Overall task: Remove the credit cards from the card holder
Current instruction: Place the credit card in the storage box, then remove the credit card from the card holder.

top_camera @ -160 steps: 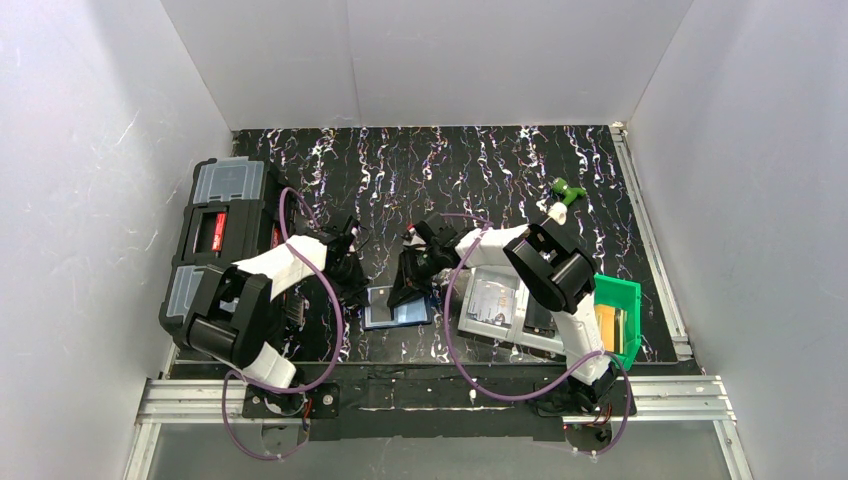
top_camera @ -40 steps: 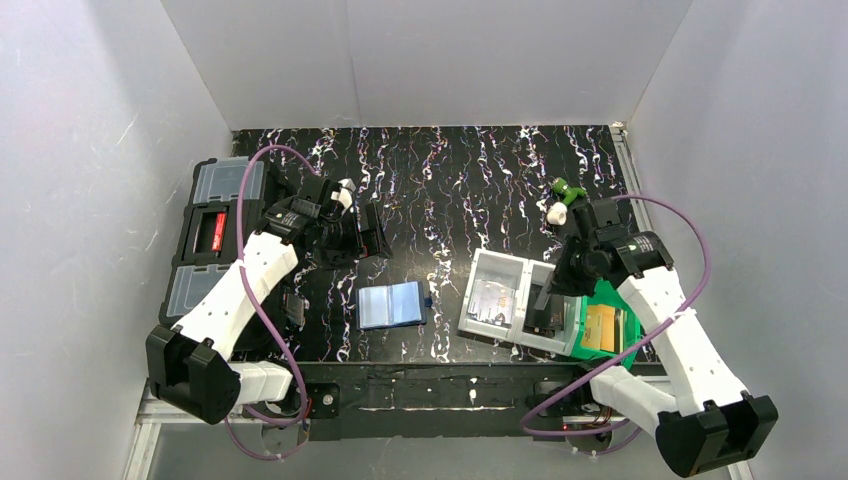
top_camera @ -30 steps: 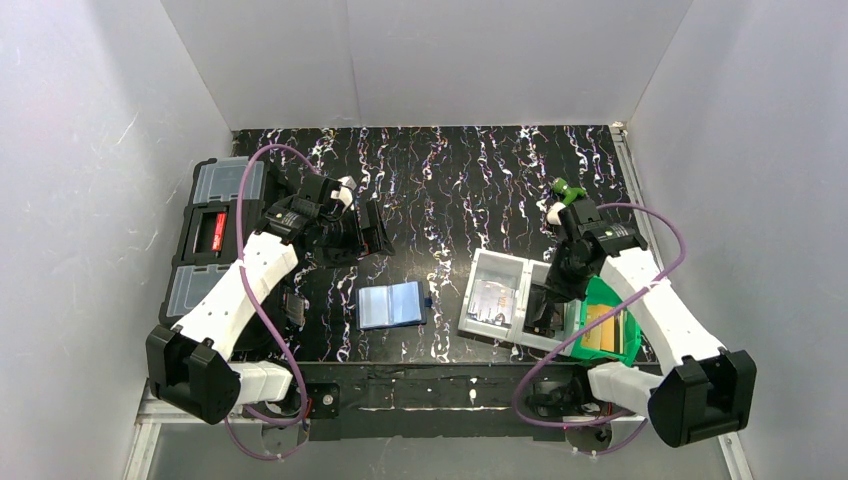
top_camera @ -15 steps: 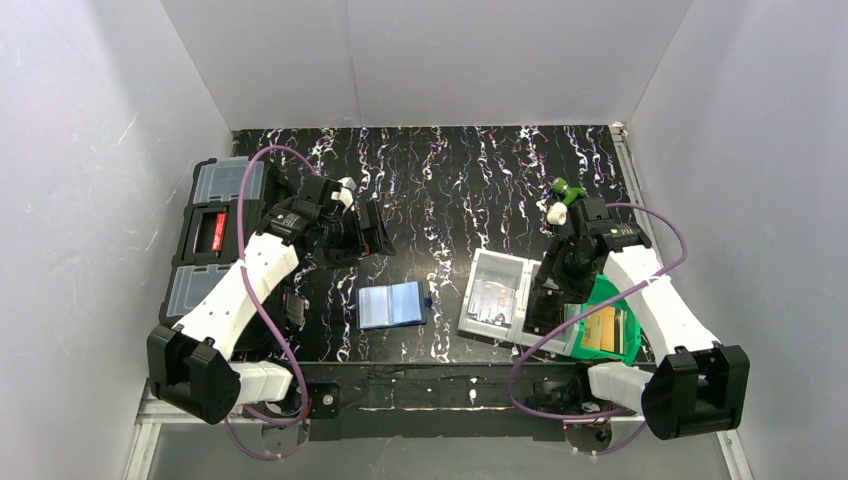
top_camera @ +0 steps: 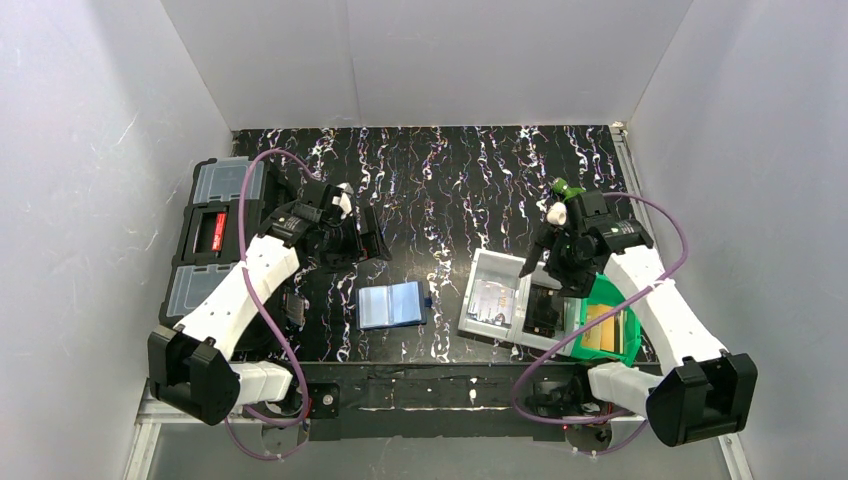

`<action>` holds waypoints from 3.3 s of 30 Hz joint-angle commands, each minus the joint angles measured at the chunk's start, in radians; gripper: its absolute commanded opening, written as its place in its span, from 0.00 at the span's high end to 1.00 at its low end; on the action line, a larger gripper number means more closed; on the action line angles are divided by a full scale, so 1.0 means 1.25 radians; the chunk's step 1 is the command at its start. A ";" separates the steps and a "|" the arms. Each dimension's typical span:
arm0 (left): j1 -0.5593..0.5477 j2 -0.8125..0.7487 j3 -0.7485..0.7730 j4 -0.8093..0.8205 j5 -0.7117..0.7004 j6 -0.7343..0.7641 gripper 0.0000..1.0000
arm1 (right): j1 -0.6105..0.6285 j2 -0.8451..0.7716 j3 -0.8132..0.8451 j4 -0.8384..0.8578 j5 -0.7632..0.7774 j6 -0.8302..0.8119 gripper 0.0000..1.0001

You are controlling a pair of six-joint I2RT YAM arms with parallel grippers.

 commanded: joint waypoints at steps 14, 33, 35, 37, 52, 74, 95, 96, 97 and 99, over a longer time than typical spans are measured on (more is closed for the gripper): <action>0.020 -0.042 -0.041 -0.094 -0.118 -0.009 0.02 | 0.424 0.313 0.364 0.056 0.065 0.090 0.02; 0.156 -0.035 -0.216 0.001 -0.026 -0.026 0.02 | 0.601 0.747 0.680 0.069 0.019 0.051 0.13; 0.166 -0.035 -0.223 0.003 -0.027 -0.027 0.02 | 0.605 0.766 0.686 0.078 0.009 0.051 0.18; 0.179 -0.033 -0.231 0.006 -0.026 -0.030 0.02 | 0.609 0.787 0.697 0.077 -0.003 0.051 0.25; 0.217 -0.019 -0.240 0.032 0.000 -0.058 0.02 | 0.660 0.922 0.820 0.032 0.012 0.031 0.37; 0.219 0.036 -0.231 0.074 0.067 -0.077 0.02 | 0.655 0.933 0.659 0.073 0.014 0.014 0.73; 0.081 0.174 -0.238 0.124 0.062 -0.042 0.61 | 0.572 0.835 0.450 0.267 -0.145 0.008 0.91; 0.077 0.181 -0.238 0.128 0.058 -0.042 0.62 | 0.570 0.832 0.448 0.270 -0.147 0.009 0.90; 0.072 0.189 -0.238 0.131 0.053 -0.041 0.65 | 0.569 0.830 0.445 0.272 -0.149 0.009 0.90; 0.065 0.204 -0.237 0.137 0.051 -0.041 0.70 | 0.565 0.825 0.437 0.283 -0.156 0.009 0.89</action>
